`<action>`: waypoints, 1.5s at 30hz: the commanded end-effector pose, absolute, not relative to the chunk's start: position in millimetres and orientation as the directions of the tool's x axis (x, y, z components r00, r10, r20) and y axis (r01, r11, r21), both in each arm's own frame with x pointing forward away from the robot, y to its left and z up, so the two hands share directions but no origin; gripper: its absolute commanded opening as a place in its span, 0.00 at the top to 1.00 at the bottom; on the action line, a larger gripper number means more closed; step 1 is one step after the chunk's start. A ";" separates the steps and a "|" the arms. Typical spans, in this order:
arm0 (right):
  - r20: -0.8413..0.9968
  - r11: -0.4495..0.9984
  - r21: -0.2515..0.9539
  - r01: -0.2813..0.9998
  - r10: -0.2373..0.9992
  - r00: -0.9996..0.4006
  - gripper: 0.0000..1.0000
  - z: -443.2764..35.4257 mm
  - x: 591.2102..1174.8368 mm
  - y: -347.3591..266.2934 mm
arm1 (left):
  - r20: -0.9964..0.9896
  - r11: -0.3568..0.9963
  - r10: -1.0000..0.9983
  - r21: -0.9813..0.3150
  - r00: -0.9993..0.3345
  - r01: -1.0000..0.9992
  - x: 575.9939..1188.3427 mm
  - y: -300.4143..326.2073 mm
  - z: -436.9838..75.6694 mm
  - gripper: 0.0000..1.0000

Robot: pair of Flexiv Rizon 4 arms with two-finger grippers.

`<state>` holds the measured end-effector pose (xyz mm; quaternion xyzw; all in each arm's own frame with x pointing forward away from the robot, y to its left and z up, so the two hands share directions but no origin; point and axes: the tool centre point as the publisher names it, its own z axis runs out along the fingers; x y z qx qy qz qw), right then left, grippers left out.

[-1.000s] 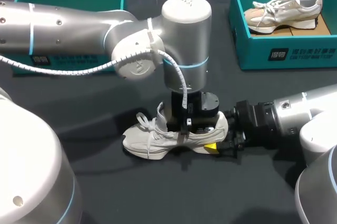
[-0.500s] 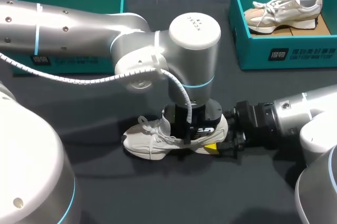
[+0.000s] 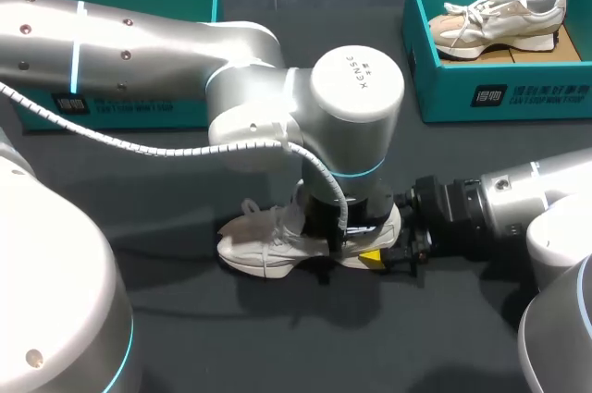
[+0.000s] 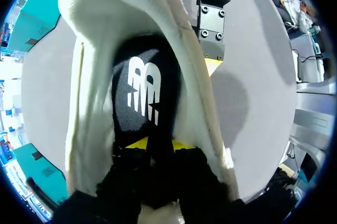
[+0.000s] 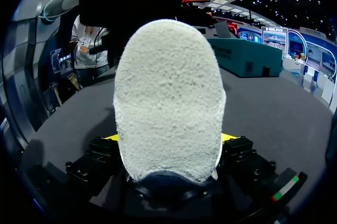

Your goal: Take the shoe out of the shoebox, open the shoe tongue, remove and reinsert the insole, then place the shoe into the shoebox

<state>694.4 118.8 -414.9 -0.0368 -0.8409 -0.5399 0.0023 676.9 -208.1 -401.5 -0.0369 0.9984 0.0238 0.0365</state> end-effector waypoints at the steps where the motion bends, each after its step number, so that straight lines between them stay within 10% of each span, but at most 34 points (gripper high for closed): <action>1: 0.044 0.419 0.906 0.064 0.058 -0.997 1.00 -413.6 691.6 119.5 | -0.065 0.996 -0.085 0.034 -0.994 -0.087 698.5 -206.6 -414.0 1.00; 45: 0.044 0.419 0.906 0.064 0.058 -0.997 1.00 -413.6 691.6 119.5 | 0.151 0.914 -0.067 -0.388 -0.986 -0.121 674.6 -193.0 -322.0 1.00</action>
